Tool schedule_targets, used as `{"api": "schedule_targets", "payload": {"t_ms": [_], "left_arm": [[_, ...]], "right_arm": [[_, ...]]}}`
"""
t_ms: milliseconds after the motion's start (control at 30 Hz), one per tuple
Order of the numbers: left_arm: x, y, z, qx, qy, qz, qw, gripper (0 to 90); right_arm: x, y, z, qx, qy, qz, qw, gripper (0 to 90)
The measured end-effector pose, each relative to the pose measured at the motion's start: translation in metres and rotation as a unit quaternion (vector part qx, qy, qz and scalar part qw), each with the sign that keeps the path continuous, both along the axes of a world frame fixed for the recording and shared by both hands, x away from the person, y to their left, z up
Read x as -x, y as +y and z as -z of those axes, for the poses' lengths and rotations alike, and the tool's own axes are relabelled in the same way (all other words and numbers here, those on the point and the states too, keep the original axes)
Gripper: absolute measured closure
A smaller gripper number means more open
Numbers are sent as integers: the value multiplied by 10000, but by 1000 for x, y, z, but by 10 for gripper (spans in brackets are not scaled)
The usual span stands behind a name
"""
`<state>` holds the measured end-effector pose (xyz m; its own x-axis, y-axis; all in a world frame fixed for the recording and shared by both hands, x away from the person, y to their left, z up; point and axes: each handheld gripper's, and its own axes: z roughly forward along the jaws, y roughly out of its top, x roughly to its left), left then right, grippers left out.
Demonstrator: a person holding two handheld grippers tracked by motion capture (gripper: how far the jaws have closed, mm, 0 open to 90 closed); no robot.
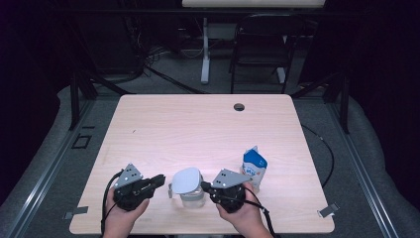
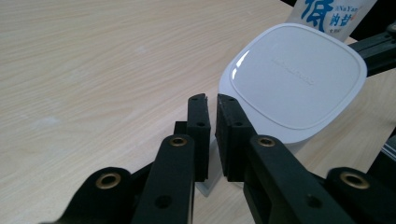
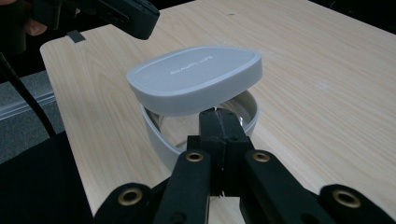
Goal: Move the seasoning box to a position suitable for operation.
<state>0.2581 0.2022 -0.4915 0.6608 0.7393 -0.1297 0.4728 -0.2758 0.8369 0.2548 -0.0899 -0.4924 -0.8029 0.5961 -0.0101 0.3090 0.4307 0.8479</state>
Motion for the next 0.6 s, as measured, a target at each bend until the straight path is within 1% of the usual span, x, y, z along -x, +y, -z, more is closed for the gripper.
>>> {"api": "schedule_targets", "payload": {"t_ms": [100, 267, 367, 500, 600], "left_arm": [[0, 3, 1, 64, -25, -116, 9999, 779], [-2, 9, 0, 135, -39, -171, 9998, 690], [-3, 12, 0, 196, -19, -219, 9996, 663], [-3, 15, 1, 142, 2, -289, 9995, 628], [-4, 16, 2, 142, -10, -300, 9994, 624]], "right_arm": [[0, 1, -3, 26, -17, 10, 10000, 900], [-1, 4, -7, 45, 5, 2, 10000, 900], [-1, 6, -9, 16, 20, -25, 10000, 900], [-2, 10, -11, 24, 3, -44, 10000, 900], [-2, 13, -14, 16, -25, -58, 10000, 900]]}}
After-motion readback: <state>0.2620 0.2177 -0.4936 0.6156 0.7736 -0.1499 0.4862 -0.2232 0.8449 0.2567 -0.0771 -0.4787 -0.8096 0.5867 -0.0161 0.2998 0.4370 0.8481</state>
